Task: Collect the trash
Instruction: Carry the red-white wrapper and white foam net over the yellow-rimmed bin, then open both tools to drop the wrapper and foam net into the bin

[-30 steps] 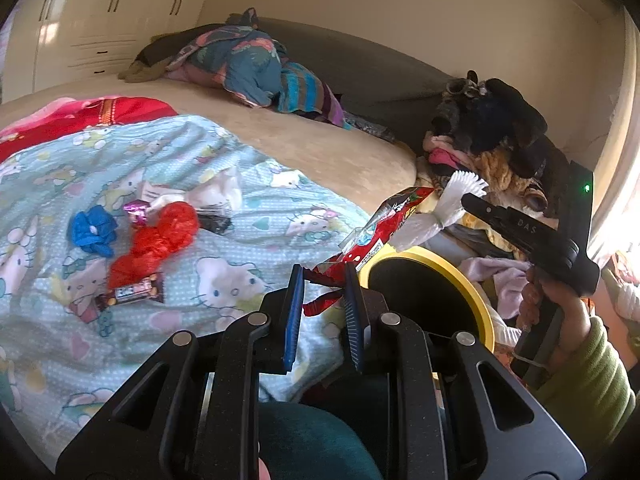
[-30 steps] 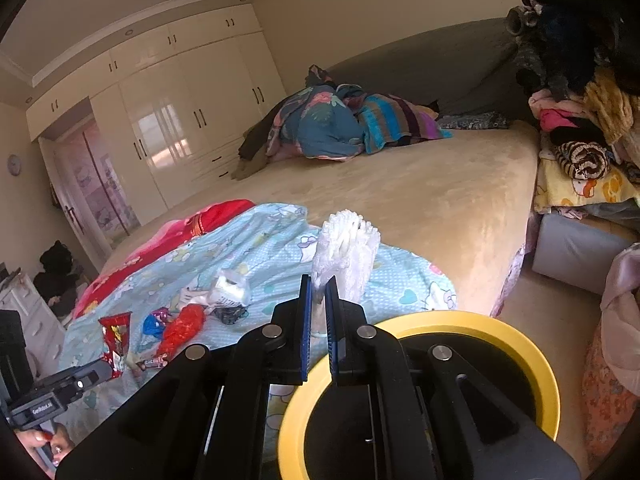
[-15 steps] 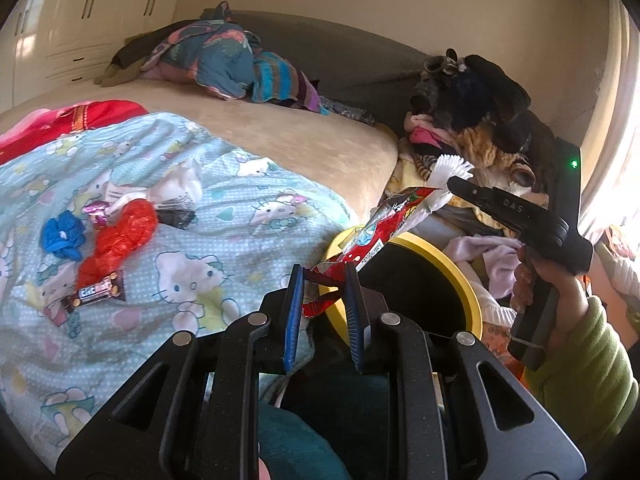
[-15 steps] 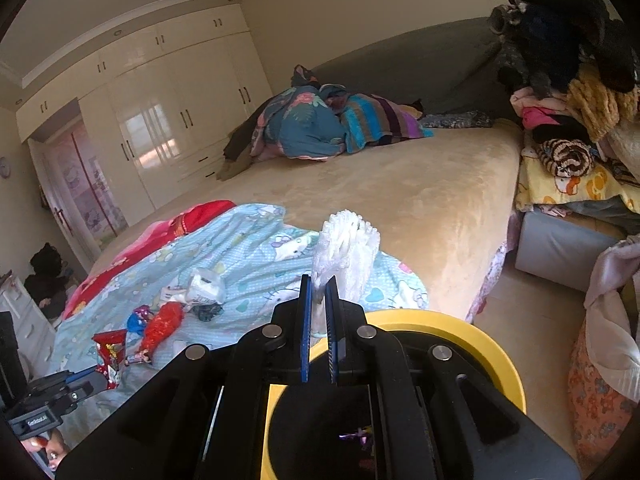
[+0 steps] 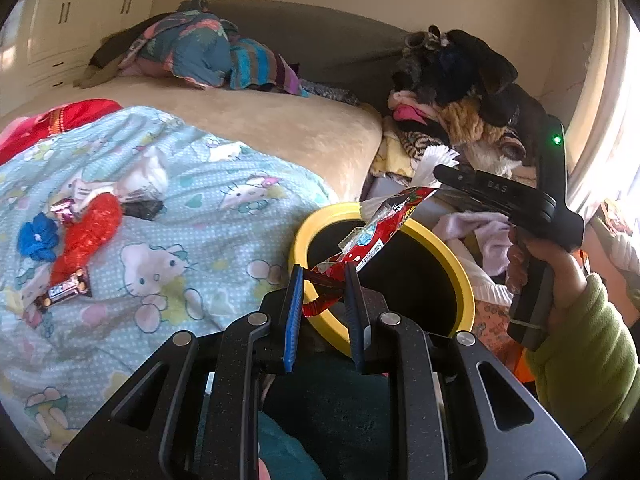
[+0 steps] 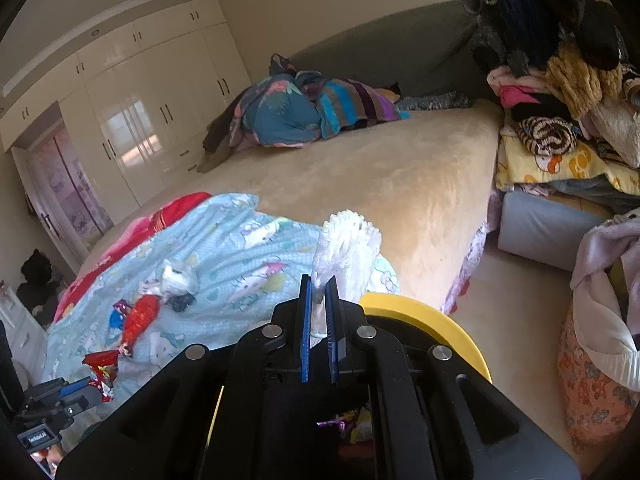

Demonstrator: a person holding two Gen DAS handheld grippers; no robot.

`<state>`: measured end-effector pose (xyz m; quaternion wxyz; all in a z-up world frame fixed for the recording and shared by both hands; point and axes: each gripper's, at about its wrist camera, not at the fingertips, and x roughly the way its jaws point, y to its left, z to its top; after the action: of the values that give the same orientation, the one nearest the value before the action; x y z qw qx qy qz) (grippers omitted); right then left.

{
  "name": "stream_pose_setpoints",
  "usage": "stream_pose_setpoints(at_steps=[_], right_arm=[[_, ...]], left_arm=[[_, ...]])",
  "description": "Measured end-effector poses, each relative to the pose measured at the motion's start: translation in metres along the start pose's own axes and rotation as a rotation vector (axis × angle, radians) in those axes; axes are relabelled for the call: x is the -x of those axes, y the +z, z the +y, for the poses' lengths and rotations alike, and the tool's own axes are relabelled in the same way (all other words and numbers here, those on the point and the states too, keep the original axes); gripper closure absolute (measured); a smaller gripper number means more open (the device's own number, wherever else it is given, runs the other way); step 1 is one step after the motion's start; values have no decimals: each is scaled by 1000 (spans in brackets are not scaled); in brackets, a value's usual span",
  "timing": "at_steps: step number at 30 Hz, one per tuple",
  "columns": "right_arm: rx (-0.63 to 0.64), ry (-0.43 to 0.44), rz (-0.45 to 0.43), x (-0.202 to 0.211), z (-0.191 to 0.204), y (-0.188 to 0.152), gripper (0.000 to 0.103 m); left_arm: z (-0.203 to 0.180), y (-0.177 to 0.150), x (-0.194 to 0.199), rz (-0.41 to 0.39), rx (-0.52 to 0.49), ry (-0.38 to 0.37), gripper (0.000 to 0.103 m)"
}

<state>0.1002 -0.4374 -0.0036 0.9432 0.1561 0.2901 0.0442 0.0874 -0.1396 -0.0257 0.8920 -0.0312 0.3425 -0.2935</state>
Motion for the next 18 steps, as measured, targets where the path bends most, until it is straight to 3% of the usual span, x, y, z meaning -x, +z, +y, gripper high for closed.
stream_pose_setpoints(at_steps=[18], right_arm=[[-21, -31, 109, -28, -21, -21, 96]], left_arm=[[-35, -15, -52, 144, -92, -25, 88]])
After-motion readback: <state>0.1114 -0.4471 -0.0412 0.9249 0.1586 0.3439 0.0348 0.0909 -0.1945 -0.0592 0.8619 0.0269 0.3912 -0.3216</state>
